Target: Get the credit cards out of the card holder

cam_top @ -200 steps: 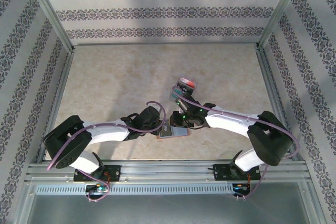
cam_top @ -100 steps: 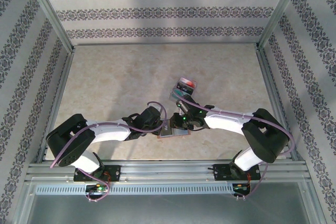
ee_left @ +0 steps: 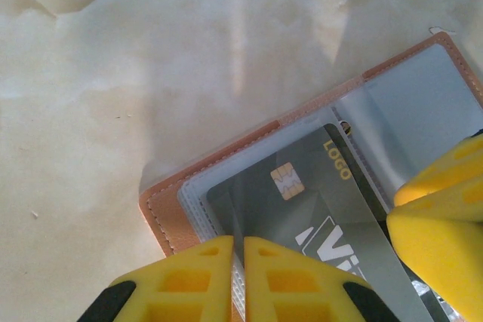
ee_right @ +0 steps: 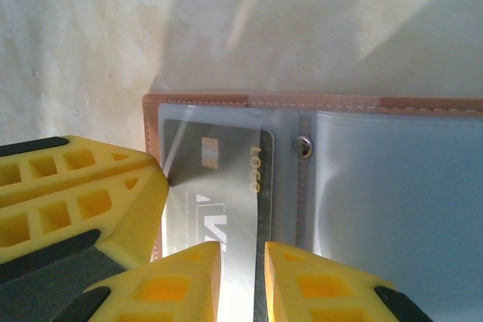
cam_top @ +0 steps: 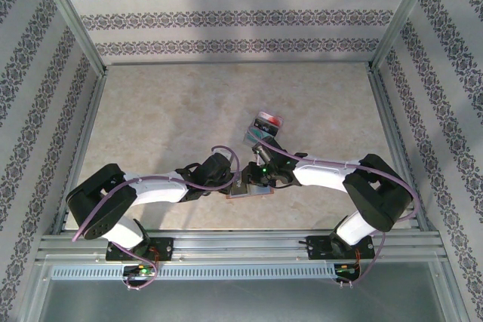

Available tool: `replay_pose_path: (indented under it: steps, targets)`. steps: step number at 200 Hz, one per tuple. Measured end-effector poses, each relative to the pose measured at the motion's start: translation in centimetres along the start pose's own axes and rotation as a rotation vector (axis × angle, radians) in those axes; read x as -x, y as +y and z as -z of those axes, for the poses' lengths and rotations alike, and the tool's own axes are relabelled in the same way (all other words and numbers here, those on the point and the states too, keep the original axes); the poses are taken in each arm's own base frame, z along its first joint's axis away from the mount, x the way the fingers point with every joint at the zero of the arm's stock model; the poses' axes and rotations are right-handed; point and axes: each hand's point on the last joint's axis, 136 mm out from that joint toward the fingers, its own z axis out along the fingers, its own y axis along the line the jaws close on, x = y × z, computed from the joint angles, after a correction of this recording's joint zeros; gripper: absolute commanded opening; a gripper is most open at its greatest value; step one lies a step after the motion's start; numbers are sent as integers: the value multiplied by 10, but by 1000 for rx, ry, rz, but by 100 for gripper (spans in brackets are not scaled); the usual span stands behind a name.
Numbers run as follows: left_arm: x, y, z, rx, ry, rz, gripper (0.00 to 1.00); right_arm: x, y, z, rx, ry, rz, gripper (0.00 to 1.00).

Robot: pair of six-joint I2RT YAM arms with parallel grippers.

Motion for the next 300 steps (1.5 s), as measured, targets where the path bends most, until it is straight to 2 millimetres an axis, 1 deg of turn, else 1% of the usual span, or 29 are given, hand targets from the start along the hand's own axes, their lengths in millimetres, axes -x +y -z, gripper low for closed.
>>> replay_pose_path:
  steps: [24,53,81,113,153,200,257,300]
  targets:
    - [0,0,0,0,0,0,10,0,0,-1,2,-1,-3,24]
    - [0,0,0,0,0,4,10,-3,-5,-2,-8,8,-11,24]
    - [0,0,0,0,0,7,10,-3,-9,-4,-15,9,-27,24]
    - [0,0,0,0,0,7,10,-3,-8,-6,-1,7,-37,22]
    - [0,0,0,0,-1,7,10,-2,-8,-6,22,7,-44,22]
    - [0,0,0,0,0,7,10,-1,0,-1,60,-4,-32,22]
    - [-1,0,-1,1,2,7,10,0,7,-1,104,-4,-44,22]
    - [-1,0,-1,1,2,7,10,3,10,0,131,-3,-62,17]
